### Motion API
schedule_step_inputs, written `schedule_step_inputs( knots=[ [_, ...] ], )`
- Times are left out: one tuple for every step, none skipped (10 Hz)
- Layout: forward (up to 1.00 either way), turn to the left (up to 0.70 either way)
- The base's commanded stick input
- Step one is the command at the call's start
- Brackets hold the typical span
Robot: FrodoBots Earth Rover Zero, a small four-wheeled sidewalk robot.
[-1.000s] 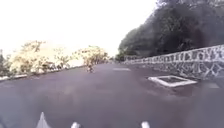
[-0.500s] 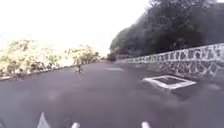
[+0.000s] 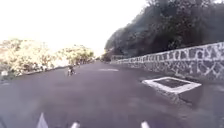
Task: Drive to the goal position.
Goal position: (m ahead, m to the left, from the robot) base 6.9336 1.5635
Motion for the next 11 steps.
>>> schedule_step_inputs(
  knots=[
    [0.85, -0.11],
    [0.85, -0.07],
    [0.85, -0.03],
    [0.85, 0.00],
    [0.85, 0.00],
    [0.85, 0.00],
    [0.85, 0.00],
    [0.85, 0.00],
    [0.85, 0.00],
    [0.85, 0.00],
    [0.85, 0.00]
  ],
)
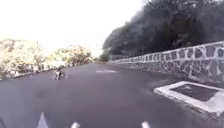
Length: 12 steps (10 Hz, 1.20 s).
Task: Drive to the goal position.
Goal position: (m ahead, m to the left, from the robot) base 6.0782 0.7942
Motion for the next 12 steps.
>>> schedule_step_inputs(
  knots=[
    [0.85, 0.00],
    [0.85, 0.00],
    [0.85, 0.00],
    [0.85, 0.00],
    [0.85, 0.00],
    [0.85, 0.00],
    [0.85, 0.00],
    [0.85, 0.00],
    [0.85, 0.00],
    [0.85, 0.00],
    [0.85, 0.00],
    [0.85, 0.00]
  ],
)
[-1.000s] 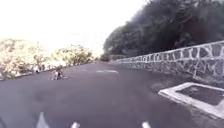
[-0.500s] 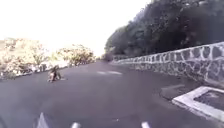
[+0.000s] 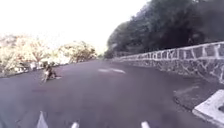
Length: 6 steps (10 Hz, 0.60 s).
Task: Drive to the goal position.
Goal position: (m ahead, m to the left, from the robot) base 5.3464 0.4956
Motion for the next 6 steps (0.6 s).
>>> schedule_step_inputs(
  knots=[
    [0.85, 0.00],
    [0.85, 0.00],
    [0.85, 0.00],
    [0.85, 0.00],
    [0.85, 0.00],
    [0.85, 0.00]
  ],
)
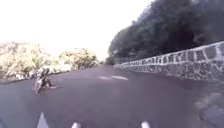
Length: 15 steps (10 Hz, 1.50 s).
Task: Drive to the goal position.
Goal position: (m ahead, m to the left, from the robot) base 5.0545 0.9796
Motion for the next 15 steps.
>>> schedule_step_inputs(
  knots=[
    [0.85, 0.00],
    [0.85, 0.00],
    [0.85, 0.00],
    [0.85, -0.34],
    [0.85, -0.34],
    [0.85, -0.34],
    [0.85, -0.06],
    [0.85, -0.03],
    [0.85, -0.02],
    [0.85, -0.15],
    [0.85, -0.27],
    [0.85, -0.34],
    [0.85, -0.34],
    [0.85, -0.34],
    [0.85, 0.00]
  ],
)
